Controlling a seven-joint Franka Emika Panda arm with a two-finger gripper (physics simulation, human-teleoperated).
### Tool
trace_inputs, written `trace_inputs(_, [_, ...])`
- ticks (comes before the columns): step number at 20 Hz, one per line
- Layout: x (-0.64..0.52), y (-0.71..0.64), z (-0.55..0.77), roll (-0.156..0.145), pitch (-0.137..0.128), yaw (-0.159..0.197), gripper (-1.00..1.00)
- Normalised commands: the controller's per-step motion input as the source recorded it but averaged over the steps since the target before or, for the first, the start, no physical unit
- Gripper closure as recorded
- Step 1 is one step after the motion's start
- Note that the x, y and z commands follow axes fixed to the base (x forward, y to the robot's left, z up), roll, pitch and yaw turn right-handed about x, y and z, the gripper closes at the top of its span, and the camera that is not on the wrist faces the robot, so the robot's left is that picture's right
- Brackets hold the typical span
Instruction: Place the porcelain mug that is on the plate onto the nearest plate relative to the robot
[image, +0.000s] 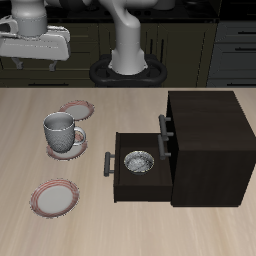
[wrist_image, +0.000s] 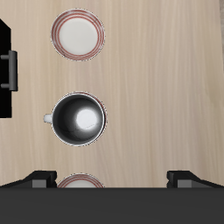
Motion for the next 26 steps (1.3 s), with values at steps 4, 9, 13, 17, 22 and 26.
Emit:
trace_inputs(4, [0.08,-0.40,0.10,-0.042,-0.083,0.011,-1.00])
trace_inputs(9, [0.02,0.04,-0.05,-0.032,-0.077,-0.011,-1.00])
trace_inputs(13, [-0.08,0.31,-0.16,-0.054,-0.113,0.054,-1.00])
trace_inputs(17, [0.11,0.29,-0.26,0.006,0.034,-0.027,-1.00])
trace_inputs(22, [0.16,-0.02,-0.25,-0.021,0.004,-0.032,-1.00])
trace_inputs(26, [0.07,-0.11,-0.31,-0.037,0.014,-0.049,-1.00])
